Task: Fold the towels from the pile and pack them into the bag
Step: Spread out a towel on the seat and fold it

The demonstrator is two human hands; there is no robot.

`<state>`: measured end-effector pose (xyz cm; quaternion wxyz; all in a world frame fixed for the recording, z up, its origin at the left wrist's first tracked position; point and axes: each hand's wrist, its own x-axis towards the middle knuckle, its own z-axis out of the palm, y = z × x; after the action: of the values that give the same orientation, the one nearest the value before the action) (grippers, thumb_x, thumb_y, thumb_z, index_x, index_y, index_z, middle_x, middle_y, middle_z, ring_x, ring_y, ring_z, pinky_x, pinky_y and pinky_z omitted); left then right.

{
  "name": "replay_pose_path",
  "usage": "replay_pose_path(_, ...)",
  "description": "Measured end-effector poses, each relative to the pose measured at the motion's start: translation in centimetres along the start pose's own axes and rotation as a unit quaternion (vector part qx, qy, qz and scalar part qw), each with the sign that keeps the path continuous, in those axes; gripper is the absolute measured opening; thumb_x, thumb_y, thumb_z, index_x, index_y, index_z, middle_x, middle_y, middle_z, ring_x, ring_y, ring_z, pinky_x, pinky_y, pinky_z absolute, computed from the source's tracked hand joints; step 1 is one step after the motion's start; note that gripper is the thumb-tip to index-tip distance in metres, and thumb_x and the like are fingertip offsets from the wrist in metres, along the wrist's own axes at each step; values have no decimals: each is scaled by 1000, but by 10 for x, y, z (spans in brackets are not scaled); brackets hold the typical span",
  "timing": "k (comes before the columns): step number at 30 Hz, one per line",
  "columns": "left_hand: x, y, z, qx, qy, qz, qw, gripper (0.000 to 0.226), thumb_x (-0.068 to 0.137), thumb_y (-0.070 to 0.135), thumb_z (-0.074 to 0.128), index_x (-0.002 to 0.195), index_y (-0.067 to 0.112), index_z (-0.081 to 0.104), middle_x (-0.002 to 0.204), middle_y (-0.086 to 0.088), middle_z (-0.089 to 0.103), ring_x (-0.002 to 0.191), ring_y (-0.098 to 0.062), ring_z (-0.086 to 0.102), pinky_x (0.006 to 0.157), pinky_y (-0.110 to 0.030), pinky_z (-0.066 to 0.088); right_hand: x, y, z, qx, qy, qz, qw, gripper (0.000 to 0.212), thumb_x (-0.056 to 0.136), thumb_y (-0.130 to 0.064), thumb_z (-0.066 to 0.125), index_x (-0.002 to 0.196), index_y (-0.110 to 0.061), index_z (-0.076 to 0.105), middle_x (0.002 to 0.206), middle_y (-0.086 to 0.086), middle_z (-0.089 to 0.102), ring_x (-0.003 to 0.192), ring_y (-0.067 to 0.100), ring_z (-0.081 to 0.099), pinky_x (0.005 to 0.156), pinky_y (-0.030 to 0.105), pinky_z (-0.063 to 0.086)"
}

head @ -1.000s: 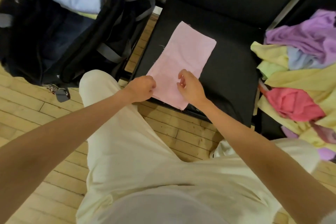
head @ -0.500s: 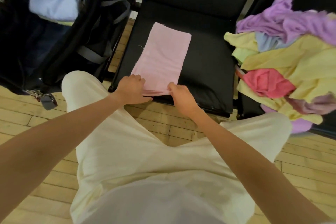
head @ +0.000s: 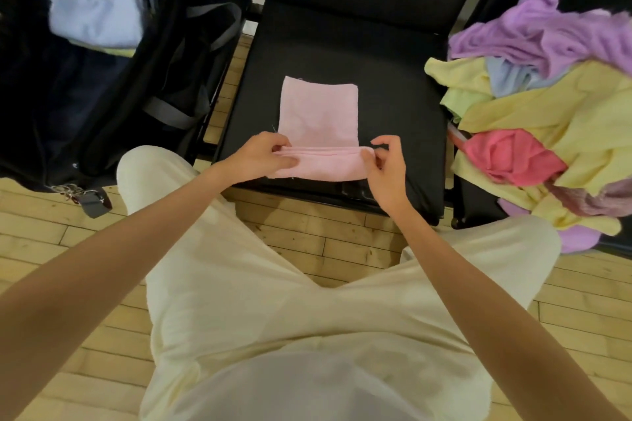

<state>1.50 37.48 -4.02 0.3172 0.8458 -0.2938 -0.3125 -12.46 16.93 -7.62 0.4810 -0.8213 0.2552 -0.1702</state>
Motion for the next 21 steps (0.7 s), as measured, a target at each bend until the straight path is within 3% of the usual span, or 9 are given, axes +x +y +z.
replay_pose_path(5,42,-1,3,-152,140,-91,974,19,87,20,64,101,8,64,94,-5,61,86,-16,57,72,-26,47,45,0,17,29,61,55,996,21,89,-10,61,102,-13,44,67,-6,53,60,-3,52,63,8,41)
replay_pose_path(9,71,-10,13,-150,204,-148,956,25,86,19,63,109,7,63,100,-4,61,91,-19,58,71,-27,50,71,7,36,0,54,104,993,20,89,-12,62,102,-11,47,70,-10,51,62,2,51,63,8,40)
replay_pose_path(11,80,-18,18,-123,203,-160,958,25,87,21,63,106,6,62,101,-8,63,92,-22,59,75,-34,52,78,13,43,-23,44,129,990,22,90,-14,61,107,-5,49,74,-12,50,67,5,51,65,13,40)
replay_pose_path(15,90,-34,29,-42,193,-147,969,23,89,29,63,93,7,55,89,-6,60,85,-26,61,65,-30,44,82,25,51,-51,47,164,984,24,91,-16,60,109,-2,53,82,-5,54,77,14,53,70,22,40)
replay_pose_path(18,88,-38,33,29,207,-132,969,33,89,31,63,111,7,54,104,-9,61,95,-25,59,74,-32,48,81,29,53,-61,39,194,978,28,92,-20,60,114,-4,53,96,4,59,82,13,54,74,22,43)
replay_pose_path(21,78,-38,30,143,246,-62,957,43,87,29,65,123,10,52,120,-10,54,109,-25,50,90,-35,45,76,29,46,-101,50,133,985,26,90,-22,61,112,-8,56,101,3,59,90,15,55,82,27,48)
